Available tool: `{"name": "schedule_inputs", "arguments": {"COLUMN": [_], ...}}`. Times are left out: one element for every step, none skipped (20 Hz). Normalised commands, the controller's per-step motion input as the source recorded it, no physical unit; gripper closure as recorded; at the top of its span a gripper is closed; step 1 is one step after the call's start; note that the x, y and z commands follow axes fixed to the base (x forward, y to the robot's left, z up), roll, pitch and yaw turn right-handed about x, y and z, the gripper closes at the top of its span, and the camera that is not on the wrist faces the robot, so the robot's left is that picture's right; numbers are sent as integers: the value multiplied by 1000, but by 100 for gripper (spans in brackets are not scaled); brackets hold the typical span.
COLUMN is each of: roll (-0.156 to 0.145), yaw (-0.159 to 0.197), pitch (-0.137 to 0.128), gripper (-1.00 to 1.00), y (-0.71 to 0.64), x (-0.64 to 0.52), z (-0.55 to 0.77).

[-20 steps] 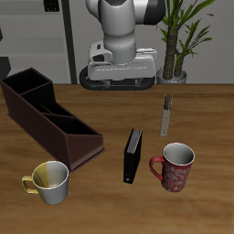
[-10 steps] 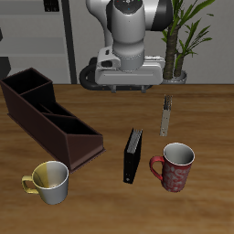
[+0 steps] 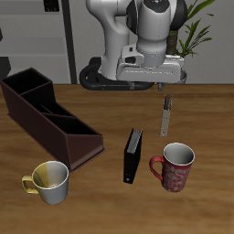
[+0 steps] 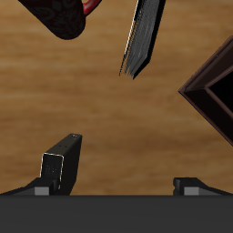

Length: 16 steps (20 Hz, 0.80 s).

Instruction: Place the yellow book into the right desk caddy's right compartment and place the red mug into the right desk caddy's left compartment

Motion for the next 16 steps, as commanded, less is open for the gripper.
{"name": "schedule_inputs", "arguments": {"roll": [-128,77,65,0,-29,22,11,-41,59,-30,34,26,11,12,37,-124], "yaw": [-38,34,101,0,56,-33,6,-26,1,-35,2,14,11,-65,37,2], "pitch": [-105,-22,-75,0,-102,69,-5,-22,-46,-6,-8,-12,-23,-6,-95,-189], "gripper": [-100,-100,-100,-100,-100,-100,-100,-100,-100,-100,-100,-100,-100,-100,-100,-100], "y": [643,539,401,55,376,224,243,191,312,169,260,271,181,133,141,-78], "x": [-596,-359,-320,48,-317,-73,-151,-64,-120,-80,-79,-106,-104,-135,-134,-202], "z": [-341,-296,-286,41,-355,-296,-291,-255,-250,-297,-338,-296,-240,-216,-144,-21]}}
